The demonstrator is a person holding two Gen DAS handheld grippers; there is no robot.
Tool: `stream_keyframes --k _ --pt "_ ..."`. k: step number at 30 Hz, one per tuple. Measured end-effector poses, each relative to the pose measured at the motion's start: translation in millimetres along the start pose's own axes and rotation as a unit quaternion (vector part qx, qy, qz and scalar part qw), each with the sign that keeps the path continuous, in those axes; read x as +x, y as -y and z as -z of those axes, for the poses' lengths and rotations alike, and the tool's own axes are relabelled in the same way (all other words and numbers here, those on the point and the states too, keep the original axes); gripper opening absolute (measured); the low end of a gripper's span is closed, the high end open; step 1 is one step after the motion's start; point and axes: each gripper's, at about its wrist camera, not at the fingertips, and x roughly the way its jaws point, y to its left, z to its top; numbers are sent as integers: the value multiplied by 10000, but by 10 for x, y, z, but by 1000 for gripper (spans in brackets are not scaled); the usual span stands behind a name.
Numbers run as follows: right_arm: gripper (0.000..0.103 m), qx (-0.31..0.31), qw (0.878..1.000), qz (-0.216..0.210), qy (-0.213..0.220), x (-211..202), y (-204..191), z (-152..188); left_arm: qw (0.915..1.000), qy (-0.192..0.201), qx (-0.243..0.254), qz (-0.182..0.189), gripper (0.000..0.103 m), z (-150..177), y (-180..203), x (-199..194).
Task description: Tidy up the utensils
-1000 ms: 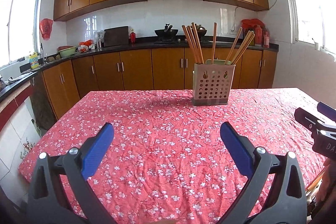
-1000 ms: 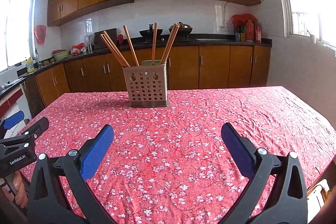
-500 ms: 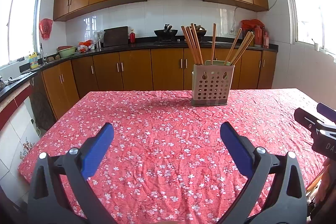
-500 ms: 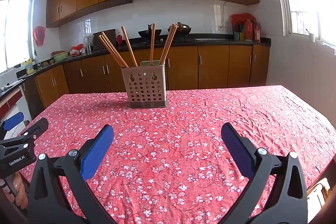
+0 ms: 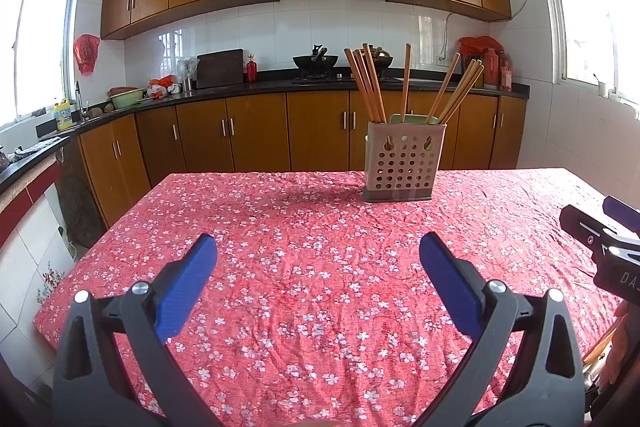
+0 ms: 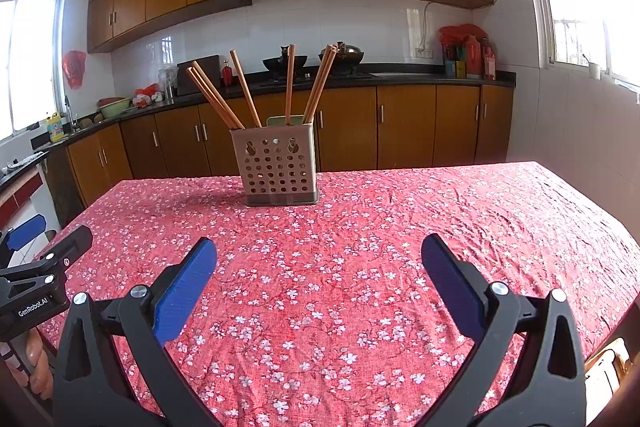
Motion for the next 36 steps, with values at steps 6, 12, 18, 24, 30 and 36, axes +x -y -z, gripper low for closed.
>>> stream_keyframes --k 6,12,18,24,30,36 --pt "101 -1 10000 -1 -1 0 0 -1 10000 -2 0 6 99 2 7 5" --pt "101 8 10000 2 -1 -4 2 -3 10000 -7 2 12 99 2 12 9" --pt "101 24 10000 6 -1 2 0 6 10000 -10 3 12 99 0 12 11" --pt "101 27 10000 8 -3 2 -1 6 10000 -13 0 13 99 0 8 9" --pt "101 26 10000 7 -4 0 -1 5 10000 -20 -16 21 99 12 16 14" --pt "101 28 10000 6 -4 2 -2 4 10000 -13 -13 24 99 21 33 21"
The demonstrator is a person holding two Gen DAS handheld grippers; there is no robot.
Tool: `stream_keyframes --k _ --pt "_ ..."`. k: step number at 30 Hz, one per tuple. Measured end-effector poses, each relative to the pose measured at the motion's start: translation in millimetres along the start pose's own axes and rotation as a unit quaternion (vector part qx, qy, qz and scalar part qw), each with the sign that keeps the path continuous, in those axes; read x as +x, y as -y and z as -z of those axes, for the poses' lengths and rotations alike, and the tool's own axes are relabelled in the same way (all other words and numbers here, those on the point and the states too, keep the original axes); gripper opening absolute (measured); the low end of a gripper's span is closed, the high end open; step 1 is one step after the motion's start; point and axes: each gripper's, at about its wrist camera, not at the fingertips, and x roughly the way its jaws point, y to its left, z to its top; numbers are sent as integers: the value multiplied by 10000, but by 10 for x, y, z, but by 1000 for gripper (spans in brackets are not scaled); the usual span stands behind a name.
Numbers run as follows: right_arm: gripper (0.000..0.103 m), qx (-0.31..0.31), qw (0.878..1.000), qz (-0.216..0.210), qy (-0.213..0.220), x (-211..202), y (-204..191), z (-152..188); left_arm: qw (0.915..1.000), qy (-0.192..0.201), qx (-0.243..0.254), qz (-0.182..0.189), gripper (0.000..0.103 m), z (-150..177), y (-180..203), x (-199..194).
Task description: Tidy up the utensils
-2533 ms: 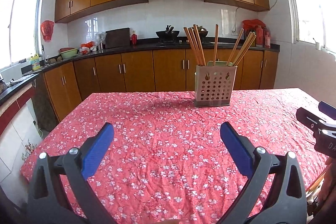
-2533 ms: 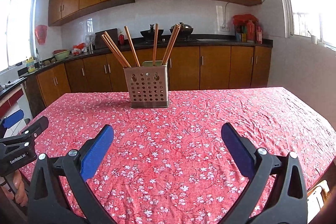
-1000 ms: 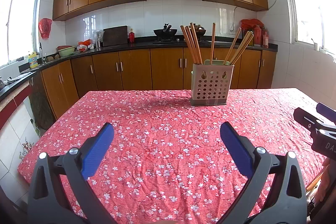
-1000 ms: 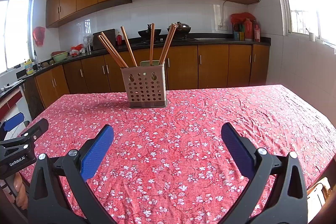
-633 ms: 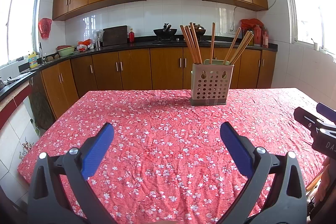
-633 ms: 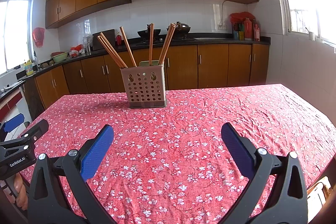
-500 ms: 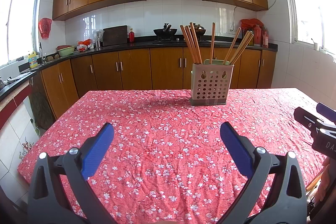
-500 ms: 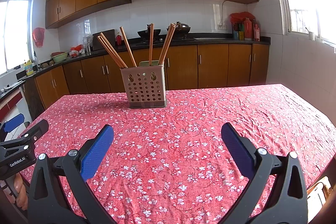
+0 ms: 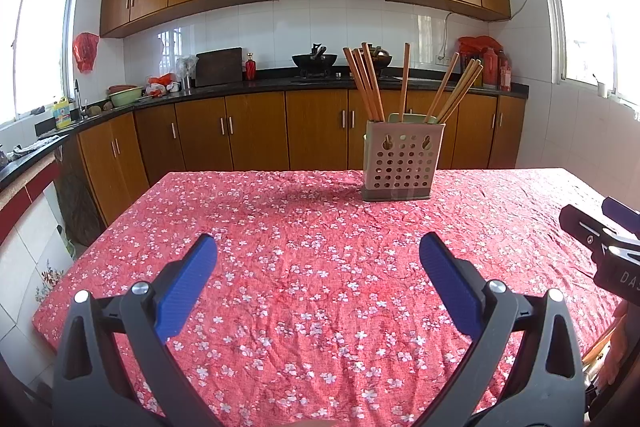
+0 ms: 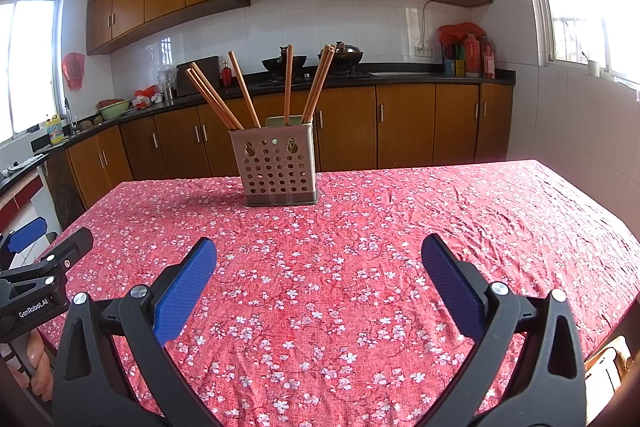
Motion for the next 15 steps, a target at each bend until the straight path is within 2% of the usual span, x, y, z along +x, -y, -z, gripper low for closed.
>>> stream_keyframes --k 15 --pt "101 4 10000 1 1 -2 2 -1 10000 -19 -5 -53 99 15 19 11"
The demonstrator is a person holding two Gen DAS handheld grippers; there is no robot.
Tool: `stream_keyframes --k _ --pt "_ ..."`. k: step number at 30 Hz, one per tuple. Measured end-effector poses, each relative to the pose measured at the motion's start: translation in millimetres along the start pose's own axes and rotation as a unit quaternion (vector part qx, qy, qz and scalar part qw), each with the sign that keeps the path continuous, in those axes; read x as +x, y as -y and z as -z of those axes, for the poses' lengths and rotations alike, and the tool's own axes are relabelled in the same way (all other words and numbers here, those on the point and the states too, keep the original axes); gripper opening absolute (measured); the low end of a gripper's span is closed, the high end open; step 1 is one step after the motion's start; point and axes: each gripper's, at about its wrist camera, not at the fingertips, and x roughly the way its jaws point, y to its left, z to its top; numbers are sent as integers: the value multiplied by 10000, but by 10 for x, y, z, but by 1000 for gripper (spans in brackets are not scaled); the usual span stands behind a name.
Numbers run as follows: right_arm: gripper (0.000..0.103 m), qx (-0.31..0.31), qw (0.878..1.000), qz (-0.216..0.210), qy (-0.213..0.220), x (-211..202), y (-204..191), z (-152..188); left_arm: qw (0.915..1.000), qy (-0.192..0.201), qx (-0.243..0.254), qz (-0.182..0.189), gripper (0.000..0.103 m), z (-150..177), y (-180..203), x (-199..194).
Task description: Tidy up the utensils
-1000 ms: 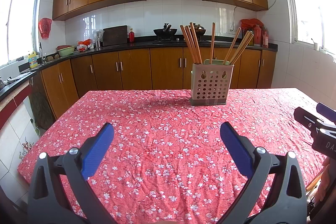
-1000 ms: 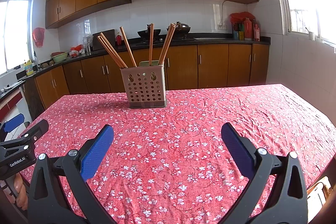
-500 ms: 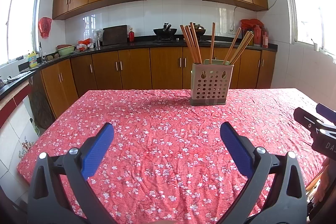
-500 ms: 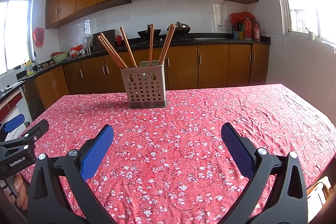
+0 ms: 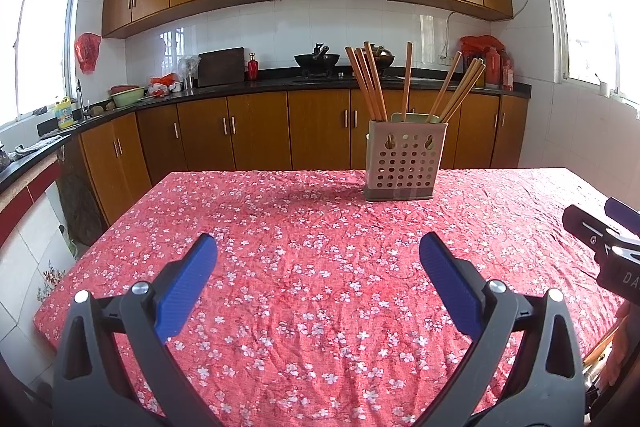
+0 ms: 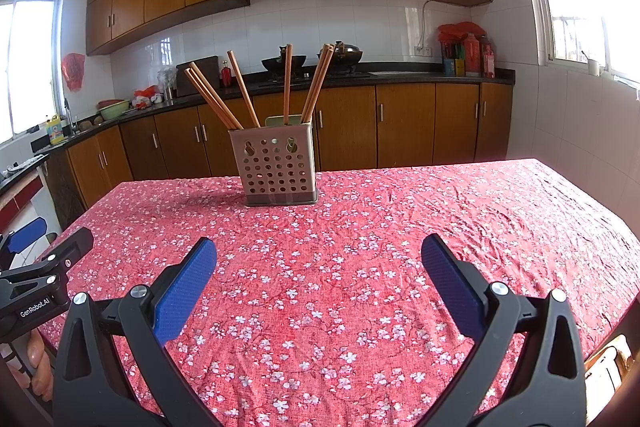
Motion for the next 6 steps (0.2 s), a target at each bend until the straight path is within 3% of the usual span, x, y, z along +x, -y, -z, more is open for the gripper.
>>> stream_keyframes --k 6 --pt "101 4 10000 -1 2 -3 2 1 10000 -17 -23 2 99 -10 -15 9"
